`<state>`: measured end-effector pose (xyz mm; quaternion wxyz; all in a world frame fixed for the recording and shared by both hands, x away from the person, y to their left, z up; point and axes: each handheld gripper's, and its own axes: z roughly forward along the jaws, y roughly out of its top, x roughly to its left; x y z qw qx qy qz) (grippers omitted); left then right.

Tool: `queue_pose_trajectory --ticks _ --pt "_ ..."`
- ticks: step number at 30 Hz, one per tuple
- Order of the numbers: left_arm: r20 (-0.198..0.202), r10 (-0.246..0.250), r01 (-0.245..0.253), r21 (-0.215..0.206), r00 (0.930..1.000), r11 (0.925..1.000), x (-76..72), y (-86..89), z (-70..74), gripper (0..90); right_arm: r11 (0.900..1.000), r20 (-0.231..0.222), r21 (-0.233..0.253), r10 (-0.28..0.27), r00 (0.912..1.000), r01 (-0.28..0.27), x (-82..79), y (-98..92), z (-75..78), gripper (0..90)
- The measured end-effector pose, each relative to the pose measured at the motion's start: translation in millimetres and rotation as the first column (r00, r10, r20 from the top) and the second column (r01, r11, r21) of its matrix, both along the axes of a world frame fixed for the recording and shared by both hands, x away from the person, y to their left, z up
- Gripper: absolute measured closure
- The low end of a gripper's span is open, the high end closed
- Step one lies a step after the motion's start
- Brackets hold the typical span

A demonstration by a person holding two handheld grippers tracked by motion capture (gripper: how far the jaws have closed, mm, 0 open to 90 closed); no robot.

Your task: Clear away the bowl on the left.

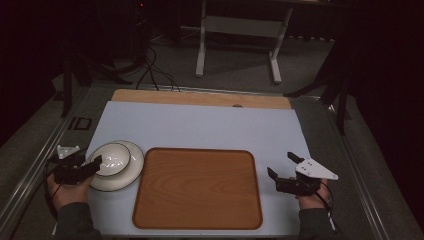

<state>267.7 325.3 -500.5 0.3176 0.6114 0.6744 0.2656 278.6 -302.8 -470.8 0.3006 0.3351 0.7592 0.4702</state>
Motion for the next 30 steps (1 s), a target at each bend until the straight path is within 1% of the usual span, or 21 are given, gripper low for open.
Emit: queue_pose_trajectory --ticks 4,5,7,8,9,10,11,17,18,21,23,25,26,27,30 --pt "-0.038 -0.003 0.002 -0.022 0.9993 0.9998 3.9 0.9 -2.3 49.9 1.0 0.003 0.003 -0.001 1.0 0.001 0.2 -0.3 0.1 11.5" --pt "-0.047 -0.001 0.0 -0.033 0.9989 0.9995 5.0 1.0 -3.2 51.1 1.0 0.003 0.001 0.0 1.0 0.0 0.2 -0.2 0.1 11.5" --pt "-0.066 -0.009 0.006 -0.046 0.9978 0.9989 7.2 2.2 -4.5 54.0 1.0 0.002 -0.001 0.001 1.0 -0.001 0.1 0.3 0.0 11.5" --pt "-0.072 -0.018 0.014 -0.059 0.9972 0.9982 8.5 2.5 -5.3 55.1 1.0 0.002 -0.001 0.002 1.0 -0.002 0.1 0.3 0.0 11.5" --pt "-0.082 -0.038 0.032 -0.072 0.9959 0.9969 10.0 2.7 -6.4 54.9 1.0 0.003 -0.001 0.002 1.0 -0.002 0.0 0.4 0.1 11.5" --pt "-0.098 -0.045 0.039 -0.071 0.9941 0.9968 11.4 2.4 -7.7 54.8 1.0 0.002 0.002 0.003 1.0 -0.003 -0.2 0.3 0.2 11.5" --pt "-0.11 -0.051 0.042 -0.08 0.9927 0.9959 12.5 2.5 -8.7 54.8 1.0 0.002 0.003 0.004 1.0 -0.004 -0.1 0.1 0.2 11.5" --pt "-0.145 -0.073 0.05 -0.158 0.9867 0.9862 15.6 6.5 -11.7 57.9 1.0 0.001 -0.001 0.006 1.0 -0.006 0.0 0.3 0.1 11.5" --pt "-0.152 -0.079 0.052 -0.174 0.9852 0.9833 15.9 7.4 -12.2 59.1 1.0 0.003 -0.001 0.006 1.0 -0.006 0.0 0.2 0.0 11.5" --pt "-0.171 -0.091 0.055 -0.204 0.9812 0.9774 16.7 8.1 -13.3 61.7 1.0 0.002 0.003 0.007 1.0 -0.007 -0.2 0.0 0.2 11.5" --pt "-0.177 -0.094 0.054 -0.222 0.9797 0.9737 16.8 8.0 -13.7 63.5 1.0 0.003 0.001 0.008 1.0 -0.008 -0.4 0.1 0.2 11.5" --pt "-0.181 -0.093 0.051 -0.228 0.9791 0.9724 16.6 8.2 -13.9 64.5 1.0 0.004 0.001 0.008 1.0 -0.008 -0.3 0.1 0.2 11.5" --pt "-0.189 -0.098 0.05 -0.242 0.9771 0.969 15.9 9.4 -14.8 65.0 1.0 0.003 0.002 0.008 1.0 -0.008 -0.4 0.0 0.2 11.5" --pt "-0.189 -0.098 0.05 -0.242 0.9771 0.969 15.9 9.4 -14.8 65.6 1.0 0.003 0.002 0.008 1.0 -0.008 -0.4 0.0 0.2 11.5" --pt "-0.197 -0.098 0.044 -0.259 0.9755 0.965 14.8 10.3 -15.7 67.1 1.0 0.005 0.002 0.01 0.9999 -0.01 -0.4 -0.3 0.4 11.5"
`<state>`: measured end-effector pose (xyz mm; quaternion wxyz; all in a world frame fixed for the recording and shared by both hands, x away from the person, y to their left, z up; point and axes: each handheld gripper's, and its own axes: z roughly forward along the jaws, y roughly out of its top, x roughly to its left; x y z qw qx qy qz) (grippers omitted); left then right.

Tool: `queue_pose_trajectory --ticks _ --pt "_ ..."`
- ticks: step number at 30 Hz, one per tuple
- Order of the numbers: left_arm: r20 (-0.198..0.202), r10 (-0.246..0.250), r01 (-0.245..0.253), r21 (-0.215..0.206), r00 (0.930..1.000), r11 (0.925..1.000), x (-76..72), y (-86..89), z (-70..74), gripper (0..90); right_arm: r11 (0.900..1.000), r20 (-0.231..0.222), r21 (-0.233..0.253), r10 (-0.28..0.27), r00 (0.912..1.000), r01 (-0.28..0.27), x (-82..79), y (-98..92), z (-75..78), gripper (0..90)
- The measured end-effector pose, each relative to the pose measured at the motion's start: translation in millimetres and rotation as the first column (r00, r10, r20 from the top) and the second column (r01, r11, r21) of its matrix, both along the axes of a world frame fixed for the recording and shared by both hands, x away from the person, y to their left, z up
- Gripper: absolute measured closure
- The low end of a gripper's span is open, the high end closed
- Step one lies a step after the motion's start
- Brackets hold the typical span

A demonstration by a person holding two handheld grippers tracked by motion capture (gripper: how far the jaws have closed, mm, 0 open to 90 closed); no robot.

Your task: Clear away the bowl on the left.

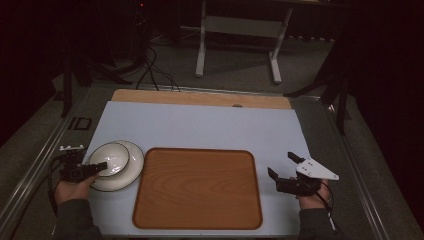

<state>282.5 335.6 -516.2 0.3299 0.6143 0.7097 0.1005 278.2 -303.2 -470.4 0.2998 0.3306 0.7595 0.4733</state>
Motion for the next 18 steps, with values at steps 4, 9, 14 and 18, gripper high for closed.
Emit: queue_pose_trajectory --ticks 4,9,14,18 --pt "-0.005 0.005 -0.005 -0.017 1.0 0.9998 -1.0 0.8 -0.3 70.5 1.0 0.0 -0.001 0.0 1.0 0.0 -0.2 -0.1 0.1 11.5" --pt "-0.009 0.006 -0.007 -0.052 0.9999 0.9986 -1.5 1.7 -0.2 74.9 1.0 0.002 0.0 0.0 1.0 0.0 -0.2 -0.5 0.3 11.5" --pt "-0.004 0.013 -0.013 -0.083 0.9999 0.9965 -3.0 1.7 1.1 78.8 1.0 0.003 0.005 -0.004 1.0 0.004 -0.4 -2.0 1.1 11.5" --pt "0.013 0.007 -0.006 -0.124 0.9999 0.9923 -4.3 2.7 0.8 80.4 1.0 0.005 0.012 -0.013 0.9999 0.012 -0.1 -5.1 1.8 11.5"
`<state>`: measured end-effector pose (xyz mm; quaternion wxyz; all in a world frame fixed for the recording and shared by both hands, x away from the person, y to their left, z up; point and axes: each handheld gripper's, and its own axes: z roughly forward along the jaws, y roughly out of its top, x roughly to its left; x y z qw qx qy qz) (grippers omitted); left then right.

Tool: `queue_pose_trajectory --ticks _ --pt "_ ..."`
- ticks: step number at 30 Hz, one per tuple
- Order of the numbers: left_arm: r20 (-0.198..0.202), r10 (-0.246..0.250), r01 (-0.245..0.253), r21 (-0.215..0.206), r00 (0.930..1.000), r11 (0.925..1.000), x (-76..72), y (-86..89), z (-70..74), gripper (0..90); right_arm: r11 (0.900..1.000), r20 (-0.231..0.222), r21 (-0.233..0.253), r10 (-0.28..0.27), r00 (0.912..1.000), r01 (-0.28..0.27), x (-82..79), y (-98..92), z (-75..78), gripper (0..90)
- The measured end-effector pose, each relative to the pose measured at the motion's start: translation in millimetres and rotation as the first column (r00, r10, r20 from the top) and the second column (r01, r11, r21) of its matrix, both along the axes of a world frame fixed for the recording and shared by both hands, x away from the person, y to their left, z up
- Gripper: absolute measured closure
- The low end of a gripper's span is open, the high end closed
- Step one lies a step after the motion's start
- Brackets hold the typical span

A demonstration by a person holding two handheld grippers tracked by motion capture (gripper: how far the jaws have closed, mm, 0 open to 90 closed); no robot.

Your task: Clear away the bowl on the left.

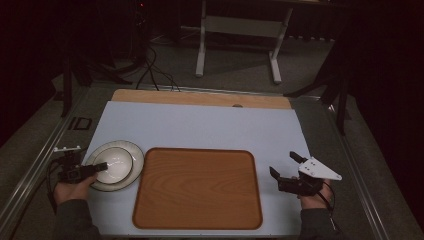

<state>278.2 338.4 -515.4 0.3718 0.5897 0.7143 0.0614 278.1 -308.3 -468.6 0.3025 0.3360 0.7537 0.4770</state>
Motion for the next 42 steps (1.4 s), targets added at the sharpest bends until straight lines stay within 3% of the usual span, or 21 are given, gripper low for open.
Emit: queue_pose_trajectory --ticks 9,21,32,42 --pt "0.008 0.0 0.001 -0.06 1.0 0.9982 -0.9 0.5 -2.3 80.5 1.0 0.003 0.005 -0.001 1.0 0.001 -0.1 -0.9 0.5 11.6" --pt "0.033 0.002 0.001 -0.076 0.9995 0.9971 -2.3 -0.9 0.5 80.6 1.0 0.005 0.012 -0.007 1.0 0.007 -0.2 -2.7 1.1 11.6" --pt "0.098 -0.002 0.011 -0.087 0.9952 0.9961 -6.0 -5.1 11.9 80.6 1.0 0.008 0.014 -0.009 0.9999 0.009 -0.2 -3.8 1.5 11.6" --pt "0.131 0.002 0.011 -0.102 0.9914 0.9947 -9.0 -7.2 19.2 80.6 1.0 0.01 0.015 -0.009 0.9999 0.009 -0.3 -4.4 1.8 11.7"
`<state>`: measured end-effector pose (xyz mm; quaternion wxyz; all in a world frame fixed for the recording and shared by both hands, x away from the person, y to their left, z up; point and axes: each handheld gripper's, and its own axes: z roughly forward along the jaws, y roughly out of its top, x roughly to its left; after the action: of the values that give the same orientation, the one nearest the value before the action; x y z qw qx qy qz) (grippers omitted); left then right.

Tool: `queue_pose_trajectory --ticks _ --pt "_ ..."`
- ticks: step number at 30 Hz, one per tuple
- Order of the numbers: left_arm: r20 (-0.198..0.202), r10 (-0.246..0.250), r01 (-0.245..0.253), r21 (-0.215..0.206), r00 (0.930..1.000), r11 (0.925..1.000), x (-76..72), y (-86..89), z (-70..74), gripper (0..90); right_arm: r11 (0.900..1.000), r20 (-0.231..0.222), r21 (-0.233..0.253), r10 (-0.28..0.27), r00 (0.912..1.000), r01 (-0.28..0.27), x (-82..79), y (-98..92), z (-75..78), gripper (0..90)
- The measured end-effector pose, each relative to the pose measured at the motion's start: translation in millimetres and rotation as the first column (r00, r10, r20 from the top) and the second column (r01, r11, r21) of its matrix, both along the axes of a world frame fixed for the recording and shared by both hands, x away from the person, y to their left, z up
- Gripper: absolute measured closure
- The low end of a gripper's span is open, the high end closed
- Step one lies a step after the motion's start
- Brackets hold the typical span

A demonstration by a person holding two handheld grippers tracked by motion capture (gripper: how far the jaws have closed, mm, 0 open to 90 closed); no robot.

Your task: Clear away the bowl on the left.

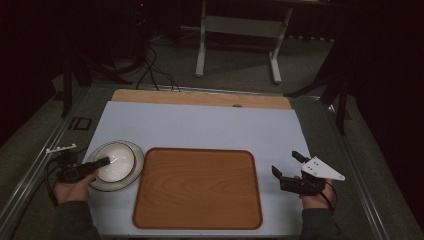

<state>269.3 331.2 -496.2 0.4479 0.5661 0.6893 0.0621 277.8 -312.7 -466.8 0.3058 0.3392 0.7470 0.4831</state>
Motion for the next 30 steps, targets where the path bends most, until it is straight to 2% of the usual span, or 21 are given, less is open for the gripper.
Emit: queue_pose_trajectory --ticks 11,20,30 --pt "0.044 -0.002 0.003 -0.026 0.999 0.9997 -2.5 -3.1 11.5 80.6 1.0 0.005 0.002 -0.003 1.0 0.003 -0.3 -0.5 0.5 13.2" --pt "0.076 -0.015 0.016 -0.021 0.997 0.9996 -3.1 -9.2 21.5 80.6 1.0 0.006 0.001 -0.003 1.0 0.003 -0.4 -0.4 0.5 13.2" --pt "0.093 -0.033 0.034 -0.012 0.9951 0.9994 -1.4 -18.9 29.1 80.6 1.0 0.008 0.004 -0.001 1.0 0.001 -0.5 -0.6 0.7 13.2"
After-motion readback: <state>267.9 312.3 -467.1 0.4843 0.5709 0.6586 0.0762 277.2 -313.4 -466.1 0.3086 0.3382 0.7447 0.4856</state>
